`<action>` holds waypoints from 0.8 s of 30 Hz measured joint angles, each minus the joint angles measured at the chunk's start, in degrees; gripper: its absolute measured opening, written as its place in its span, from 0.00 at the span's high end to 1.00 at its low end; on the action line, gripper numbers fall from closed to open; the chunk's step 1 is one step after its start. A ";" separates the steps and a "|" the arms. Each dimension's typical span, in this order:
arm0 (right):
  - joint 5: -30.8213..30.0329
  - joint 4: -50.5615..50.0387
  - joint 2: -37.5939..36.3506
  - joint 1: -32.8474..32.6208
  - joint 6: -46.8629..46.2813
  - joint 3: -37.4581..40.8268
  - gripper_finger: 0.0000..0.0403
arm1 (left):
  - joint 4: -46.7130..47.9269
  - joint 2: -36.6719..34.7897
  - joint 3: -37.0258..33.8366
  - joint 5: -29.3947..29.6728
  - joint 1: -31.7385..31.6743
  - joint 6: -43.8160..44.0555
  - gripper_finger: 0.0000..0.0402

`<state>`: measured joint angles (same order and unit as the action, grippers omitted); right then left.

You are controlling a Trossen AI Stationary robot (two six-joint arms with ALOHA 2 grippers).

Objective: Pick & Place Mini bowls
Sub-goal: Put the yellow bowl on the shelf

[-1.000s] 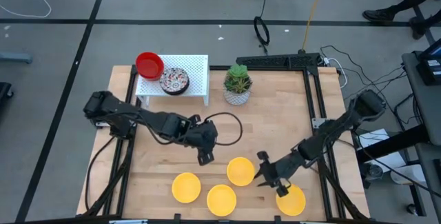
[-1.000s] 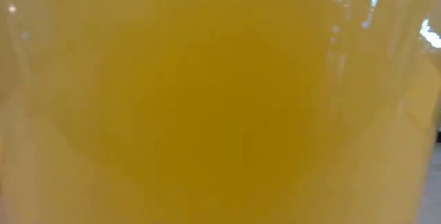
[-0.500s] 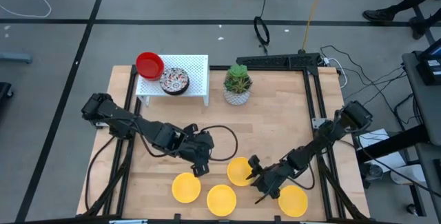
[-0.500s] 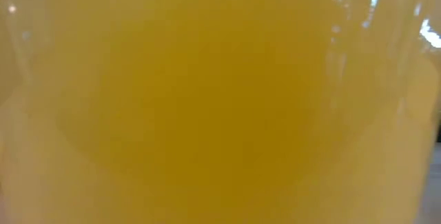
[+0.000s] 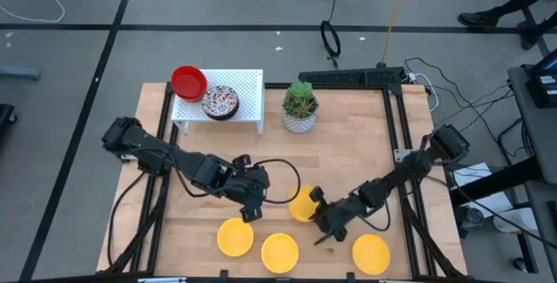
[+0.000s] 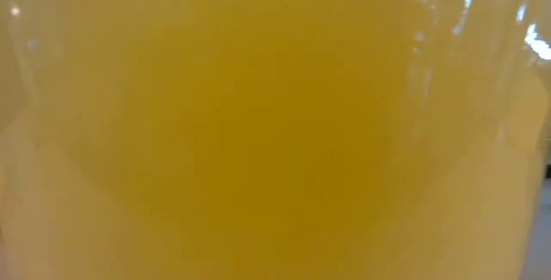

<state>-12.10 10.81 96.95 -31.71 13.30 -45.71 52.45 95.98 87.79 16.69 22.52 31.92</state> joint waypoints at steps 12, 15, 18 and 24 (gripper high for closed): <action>7.97 0.13 -0.55 18.07 1.05 -2.77 0.99 | 0.72 -6.05 0.00 0.66 -2.12 -1.66 0.44; 10.53 -0.11 -0.46 22.22 1.03 -3.70 0.99 | 1.05 -7.56 0.02 2.41 -2.91 -1.99 0.44; 12.13 0.66 -0.48 25.25 0.50 -4.44 0.99 | 1.47 -9.05 0.02 3.37 -3.67 -3.76 0.44; 12.31 1.39 -0.48 28.55 -2.61 -4.44 0.99 | 1.33 -9.97 0.02 3.54 -6.16 -7.12 0.44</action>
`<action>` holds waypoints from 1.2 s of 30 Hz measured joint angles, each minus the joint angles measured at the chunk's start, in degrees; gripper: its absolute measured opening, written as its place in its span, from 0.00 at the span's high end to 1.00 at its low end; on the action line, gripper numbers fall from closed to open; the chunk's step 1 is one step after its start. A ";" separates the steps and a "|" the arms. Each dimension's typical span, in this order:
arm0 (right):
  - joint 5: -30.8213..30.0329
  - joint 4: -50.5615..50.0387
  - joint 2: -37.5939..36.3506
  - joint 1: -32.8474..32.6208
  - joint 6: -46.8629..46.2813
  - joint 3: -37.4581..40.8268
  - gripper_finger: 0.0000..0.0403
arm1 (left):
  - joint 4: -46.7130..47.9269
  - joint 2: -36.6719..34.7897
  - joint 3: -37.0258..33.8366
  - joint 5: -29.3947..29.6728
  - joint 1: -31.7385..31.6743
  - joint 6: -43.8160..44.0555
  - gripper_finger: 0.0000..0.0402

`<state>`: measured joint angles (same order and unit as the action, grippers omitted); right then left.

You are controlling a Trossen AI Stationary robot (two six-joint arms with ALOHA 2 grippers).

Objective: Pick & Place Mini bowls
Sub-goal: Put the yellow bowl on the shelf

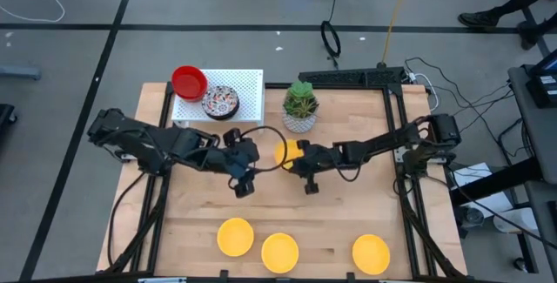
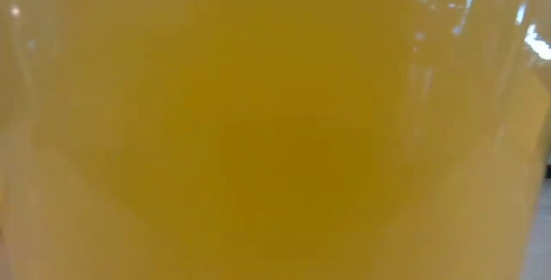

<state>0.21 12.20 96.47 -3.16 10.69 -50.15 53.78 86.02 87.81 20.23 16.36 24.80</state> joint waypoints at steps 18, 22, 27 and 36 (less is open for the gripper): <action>-0.04 8.58 5.60 2.45 -11.52 -3.89 0.99 | 0.09 0.04 0.00 0.42 -8.45 -5.03 0.44; -0.18 0.76 9.32 2.45 -11.56 -9.02 0.99 | 0.24 0.02 0.00 0.42 -9.11 -4.88 0.44; -0.19 -4.50 11.80 2.45 -11.63 -12.95 0.99 | 0.93 0.04 0.00 -0.67 -9.16 -4.85 0.44; -0.01 -3.90 12.87 2.38 -13.07 -13.14 0.87 | 2.72 0.04 0.00 -1.77 -9.16 -4.80 0.44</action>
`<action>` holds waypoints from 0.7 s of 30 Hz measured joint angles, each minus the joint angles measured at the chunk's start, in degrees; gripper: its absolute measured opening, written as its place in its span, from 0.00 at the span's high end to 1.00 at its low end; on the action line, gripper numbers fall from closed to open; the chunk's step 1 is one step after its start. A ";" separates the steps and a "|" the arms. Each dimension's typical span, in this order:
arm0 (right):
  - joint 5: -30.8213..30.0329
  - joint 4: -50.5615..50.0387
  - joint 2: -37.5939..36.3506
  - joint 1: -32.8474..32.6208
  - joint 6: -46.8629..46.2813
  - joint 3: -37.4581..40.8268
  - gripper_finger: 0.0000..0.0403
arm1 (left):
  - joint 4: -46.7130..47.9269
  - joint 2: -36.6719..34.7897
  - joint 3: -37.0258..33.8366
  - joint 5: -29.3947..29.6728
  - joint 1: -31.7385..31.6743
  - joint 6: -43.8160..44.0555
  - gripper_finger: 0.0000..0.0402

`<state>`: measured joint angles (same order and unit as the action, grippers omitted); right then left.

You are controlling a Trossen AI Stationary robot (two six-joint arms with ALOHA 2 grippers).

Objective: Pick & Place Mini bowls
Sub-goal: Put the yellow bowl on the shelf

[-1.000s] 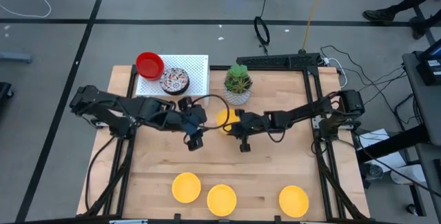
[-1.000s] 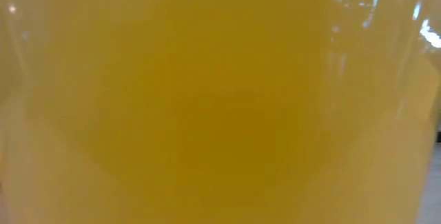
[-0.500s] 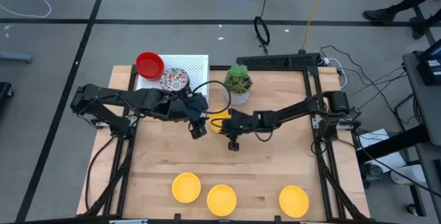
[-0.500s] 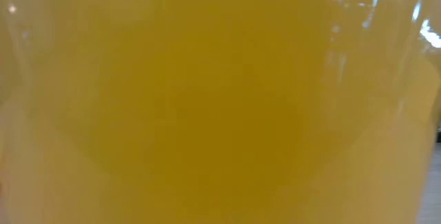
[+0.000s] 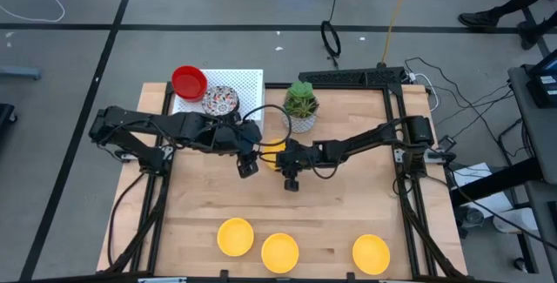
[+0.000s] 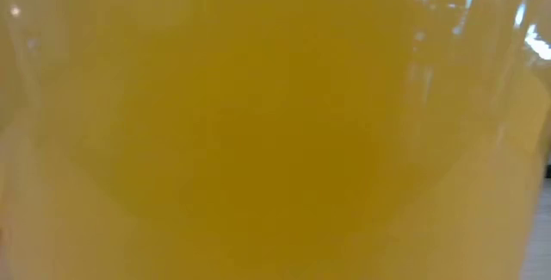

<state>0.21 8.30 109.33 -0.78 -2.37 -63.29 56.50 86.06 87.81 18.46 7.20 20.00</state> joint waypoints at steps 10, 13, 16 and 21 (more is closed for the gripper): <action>0.06 -7.21 -7.67 -0.36 0.63 0.02 0.58 | 3.56 0.00 0.00 -0.15 0.00 1.78 0.44; 0.04 -15.53 -12.69 -1.15 0.43 0.02 0.55 | 4.21 0.01 -0.17 -0.15 0.01 2.42 0.44; 0.07 -25.47 -17.27 -2.71 -0.22 0.02 0.55 | 3.32 0.14 -1.57 -0.15 0.40 1.32 0.44; 0.00 -35.99 -24.65 -6.32 -4.63 2.45 0.57 | -2.45 0.17 -7.11 -0.17 1.25 -1.62 0.44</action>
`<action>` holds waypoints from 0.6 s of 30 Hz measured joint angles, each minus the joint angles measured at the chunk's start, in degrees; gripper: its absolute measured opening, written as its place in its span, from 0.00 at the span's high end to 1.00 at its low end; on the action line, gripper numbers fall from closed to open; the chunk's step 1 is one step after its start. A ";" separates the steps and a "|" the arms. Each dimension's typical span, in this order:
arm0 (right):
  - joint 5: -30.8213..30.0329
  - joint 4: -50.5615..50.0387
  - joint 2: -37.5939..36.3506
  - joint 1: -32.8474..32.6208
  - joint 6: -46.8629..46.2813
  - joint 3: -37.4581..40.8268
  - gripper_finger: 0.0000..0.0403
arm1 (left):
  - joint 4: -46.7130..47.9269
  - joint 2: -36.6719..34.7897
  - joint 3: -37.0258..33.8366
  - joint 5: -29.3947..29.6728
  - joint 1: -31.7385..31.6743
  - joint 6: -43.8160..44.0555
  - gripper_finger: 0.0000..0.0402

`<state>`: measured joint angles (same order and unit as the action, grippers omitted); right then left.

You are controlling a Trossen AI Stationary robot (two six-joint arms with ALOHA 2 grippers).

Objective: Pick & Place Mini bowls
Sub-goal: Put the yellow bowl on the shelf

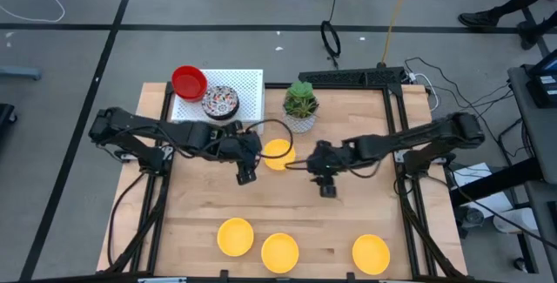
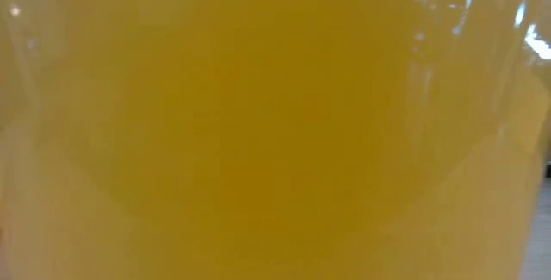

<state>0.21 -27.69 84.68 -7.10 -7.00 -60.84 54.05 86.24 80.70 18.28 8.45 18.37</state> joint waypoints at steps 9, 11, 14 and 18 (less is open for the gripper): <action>-3.26 1.02 -17.32 -5.84 -12.59 13.31 0.58 | -24.49 0.04 -13.86 -3.80 0.31 -7.94 0.44; -4.84 3.35 -20.75 -6.71 -14.93 16.40 0.58 | -30.78 0.04 -16.58 -3.84 0.30 -9.09 0.44; -4.87 7.65 -25.08 -7.47 -17.49 20.89 0.58 | -38.84 0.16 -20.61 -3.82 0.09 -9.73 0.44; -4.87 12.73 -28.93 -7.69 -19.42 25.49 0.58 | -45.57 2.05 -23.48 -3.34 -0.88 -11.12 0.44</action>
<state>-4.67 -14.96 55.75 -14.78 -26.42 -35.35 8.48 88.29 57.22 14.94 7.57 7.26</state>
